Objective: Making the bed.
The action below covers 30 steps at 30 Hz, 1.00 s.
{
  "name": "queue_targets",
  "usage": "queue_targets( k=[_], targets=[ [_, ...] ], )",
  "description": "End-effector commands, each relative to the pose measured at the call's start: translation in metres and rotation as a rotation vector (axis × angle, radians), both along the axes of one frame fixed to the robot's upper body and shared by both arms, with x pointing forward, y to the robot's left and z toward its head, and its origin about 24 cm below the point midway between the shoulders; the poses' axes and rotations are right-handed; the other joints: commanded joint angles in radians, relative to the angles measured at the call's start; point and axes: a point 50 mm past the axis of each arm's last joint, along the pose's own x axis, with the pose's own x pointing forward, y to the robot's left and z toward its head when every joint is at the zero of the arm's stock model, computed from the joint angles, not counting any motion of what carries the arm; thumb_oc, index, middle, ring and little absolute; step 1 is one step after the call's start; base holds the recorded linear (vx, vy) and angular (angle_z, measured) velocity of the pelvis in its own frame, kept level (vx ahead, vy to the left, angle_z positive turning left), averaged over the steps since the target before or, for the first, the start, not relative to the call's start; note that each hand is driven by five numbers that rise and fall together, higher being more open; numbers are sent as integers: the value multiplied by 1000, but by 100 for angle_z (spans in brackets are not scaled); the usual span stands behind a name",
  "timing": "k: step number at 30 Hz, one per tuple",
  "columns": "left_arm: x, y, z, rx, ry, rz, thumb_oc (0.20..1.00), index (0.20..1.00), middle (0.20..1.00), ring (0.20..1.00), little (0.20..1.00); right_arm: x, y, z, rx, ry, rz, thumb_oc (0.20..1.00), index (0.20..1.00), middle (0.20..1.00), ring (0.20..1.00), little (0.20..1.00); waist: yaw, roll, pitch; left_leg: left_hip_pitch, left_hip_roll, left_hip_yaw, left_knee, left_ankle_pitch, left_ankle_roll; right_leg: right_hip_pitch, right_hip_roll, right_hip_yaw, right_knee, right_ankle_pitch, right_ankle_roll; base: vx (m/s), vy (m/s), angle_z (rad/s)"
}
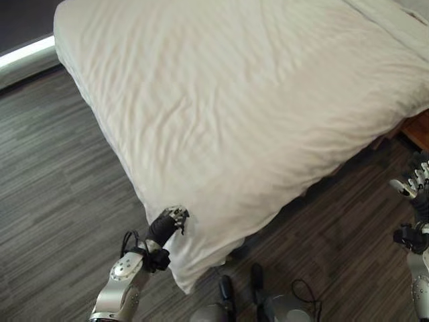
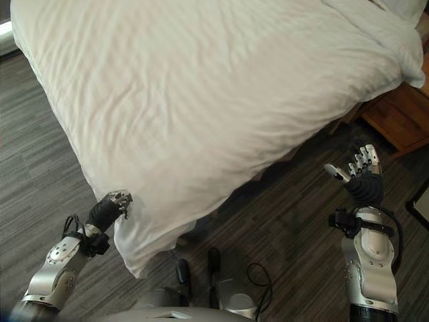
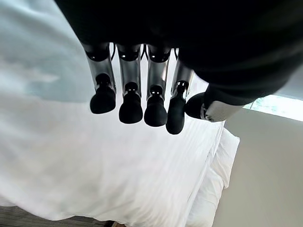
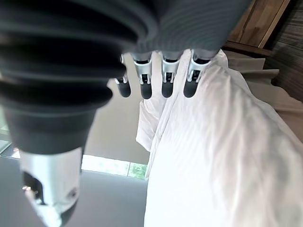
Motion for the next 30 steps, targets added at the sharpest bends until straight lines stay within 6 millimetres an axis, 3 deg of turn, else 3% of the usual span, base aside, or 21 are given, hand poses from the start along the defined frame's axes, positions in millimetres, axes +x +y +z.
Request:
queue_targets(
  k=[1, 5, 11, 14, 20, 30],
  targets=[
    [20, 4, 23, 85, -107, -38, 200, 200, 200, 200, 200, 2, 0, 21, 8, -122, 5, 1000, 1000, 1000, 1000, 1000, -8, -17, -10, -10, 12, -4, 7, -15, -38, 26, -10, -26, 13, -47, 73, 0, 0, 0],
    [21, -5, 21, 61, -96, -84, 200, 200, 200, 200, 200, 1, 1, 19, 17, -117, 11, 1000, 1000, 1000, 1000, 1000, -10, -19, -11, -6, 12, -1, 7, -18, -37, 26, -10, -19, 13, -48, 72, 23, -6, -5],
    [19, -40, 9, 32, -37, -269, 200, 200, 200, 200, 200, 1, 3, 17, 37, -118, 16, 1000, 1000, 1000, 1000, 1000, -24, -14, -6, 0, 11, 1, 7, -25, -30, 27, -9, -3, 13, -48, 71, 11, -5, -3],
    [18, -48, 7, 45, -24, -318, 200, 200, 200, 200, 200, 1, 3, 17, 43, -122, 13, 1000, 1000, 1000, 1000, 1000, -25, -13, -6, -2, 11, 2, 7, -26, -28, 24, -8, 3, 13, -46, 71, 16, -12, -7],
    [16, -55, -3, 80, 7, -351, 200, 200, 200, 200, 200, 2, 4, 18, 43, -131, 11, 1000, 1000, 1000, 1000, 1000, -29, -12, 1, -7, 11, 1, 7, -25, -26, 14, -6, 8, 13, -47, 71, 15, -11, -3],
    [34, -49, 8, 210, -56, -313, 200, 200, 200, 200, 200, 3, 2, 19, 38, -128, -3, 1000, 1000, 1000, 1000, 1000, -39, -12, 16, -35, 10, -5, 7, -21, -28, -12, -5, 4, 13, -44, 71, 26, -12, 1]
  ],
)
